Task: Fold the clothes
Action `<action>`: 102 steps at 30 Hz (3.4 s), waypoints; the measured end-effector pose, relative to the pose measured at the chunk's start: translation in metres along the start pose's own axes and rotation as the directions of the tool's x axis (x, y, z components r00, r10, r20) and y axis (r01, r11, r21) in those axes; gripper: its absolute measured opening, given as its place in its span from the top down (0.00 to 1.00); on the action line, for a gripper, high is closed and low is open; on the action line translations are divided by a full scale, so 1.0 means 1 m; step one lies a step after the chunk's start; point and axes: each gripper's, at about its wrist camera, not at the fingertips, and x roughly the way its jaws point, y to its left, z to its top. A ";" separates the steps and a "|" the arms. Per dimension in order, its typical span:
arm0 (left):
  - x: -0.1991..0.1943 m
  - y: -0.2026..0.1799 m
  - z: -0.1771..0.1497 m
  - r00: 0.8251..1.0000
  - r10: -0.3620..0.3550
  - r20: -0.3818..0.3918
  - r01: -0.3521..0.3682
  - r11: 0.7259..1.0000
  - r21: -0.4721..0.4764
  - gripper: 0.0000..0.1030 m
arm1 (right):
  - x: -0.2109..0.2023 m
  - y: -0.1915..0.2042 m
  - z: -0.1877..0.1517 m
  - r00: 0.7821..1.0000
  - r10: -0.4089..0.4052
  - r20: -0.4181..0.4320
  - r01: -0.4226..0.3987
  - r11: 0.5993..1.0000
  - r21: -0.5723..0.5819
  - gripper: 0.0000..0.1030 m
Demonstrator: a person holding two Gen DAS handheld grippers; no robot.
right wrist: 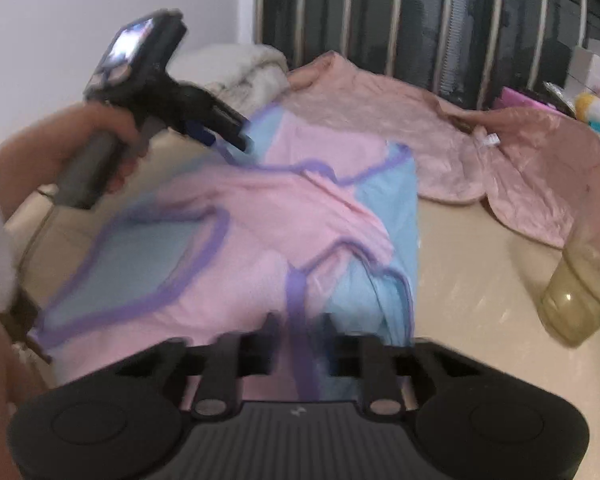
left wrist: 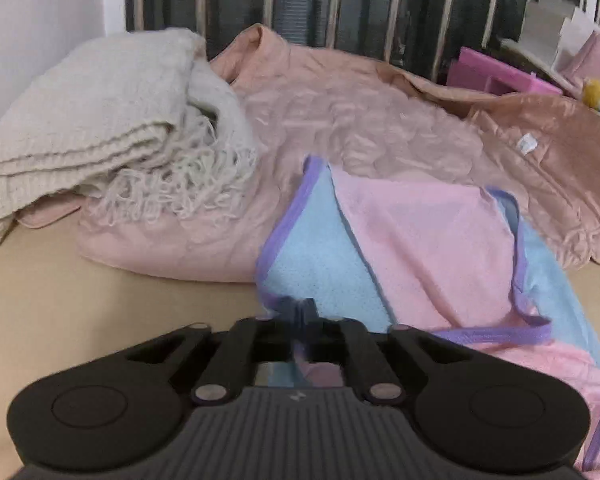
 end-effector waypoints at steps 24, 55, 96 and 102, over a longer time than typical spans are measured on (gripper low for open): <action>-0.138 0.106 -0.105 0.987 0.081 0.142 -0.026 0.936 -0.352 0.43 | 0.045 -0.002 0.135 0.998 0.001 0.061 0.008 0.987 -0.161 0.60; -0.135 0.044 -0.141 0.969 0.197 0.147 -0.183 0.977 -0.106 0.72 | 0.097 0.051 0.155 0.914 0.338 0.224 -0.141 0.783 -0.606 1.00; -0.127 0.138 -0.101 0.957 0.256 0.137 -0.195 0.915 -0.352 0.28 | 0.093 0.090 0.077 0.962 0.272 -0.005 -0.260 0.914 -0.310 0.58; -0.102 0.110 -0.093 0.983 0.156 0.100 -0.130 0.965 -0.228 0.29 | 0.084 0.083 0.089 0.962 0.267 0.051 -0.246 0.934 -0.261 0.58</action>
